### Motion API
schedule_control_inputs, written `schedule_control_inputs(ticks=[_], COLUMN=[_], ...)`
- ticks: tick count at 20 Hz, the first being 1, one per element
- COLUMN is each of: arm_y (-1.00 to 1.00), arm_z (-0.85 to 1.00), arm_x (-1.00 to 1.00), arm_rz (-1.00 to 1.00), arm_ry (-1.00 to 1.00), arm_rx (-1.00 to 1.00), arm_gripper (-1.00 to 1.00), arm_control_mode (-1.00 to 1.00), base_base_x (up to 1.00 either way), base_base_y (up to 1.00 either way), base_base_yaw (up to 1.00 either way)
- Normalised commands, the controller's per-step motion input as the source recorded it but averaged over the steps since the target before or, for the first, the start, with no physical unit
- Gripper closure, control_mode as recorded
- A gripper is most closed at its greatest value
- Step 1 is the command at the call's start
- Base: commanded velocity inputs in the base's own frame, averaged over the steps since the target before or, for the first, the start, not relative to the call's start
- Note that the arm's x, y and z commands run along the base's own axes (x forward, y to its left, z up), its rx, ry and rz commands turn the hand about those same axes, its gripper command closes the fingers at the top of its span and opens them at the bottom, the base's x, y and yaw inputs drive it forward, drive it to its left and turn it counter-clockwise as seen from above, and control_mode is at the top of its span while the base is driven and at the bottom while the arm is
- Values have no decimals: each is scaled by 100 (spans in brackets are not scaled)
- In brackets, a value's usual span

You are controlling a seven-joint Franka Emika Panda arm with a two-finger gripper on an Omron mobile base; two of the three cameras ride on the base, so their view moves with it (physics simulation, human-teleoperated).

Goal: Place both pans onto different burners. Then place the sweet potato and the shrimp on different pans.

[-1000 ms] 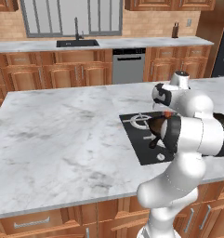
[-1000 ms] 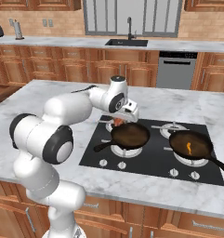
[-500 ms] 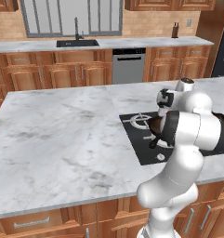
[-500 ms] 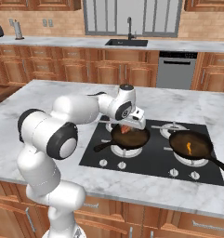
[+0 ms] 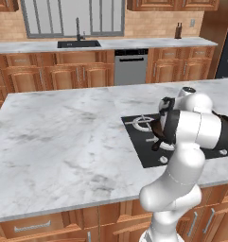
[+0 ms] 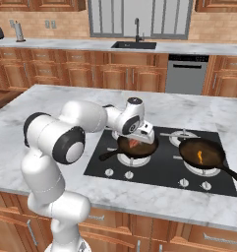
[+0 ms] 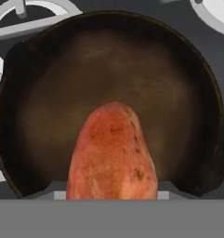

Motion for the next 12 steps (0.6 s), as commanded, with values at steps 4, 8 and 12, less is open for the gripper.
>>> schedule_control_inputs(ticks=[4, 8, 12], arm_y=[0, 0, 0], arm_z=[-25, -12, -24], arm_x=[29, 48, 31], arm_rz=[0, 0, 0], arm_ry=[0, 0, 0], arm_rx=[0, 0, 0], arm_gripper=[100, 100, 100], arm_control_mode=[-100, -100, -100], base_base_x=[0, 0, 0], base_base_y=[0, 0, 0], base_base_yaw=[0, 0, 0])
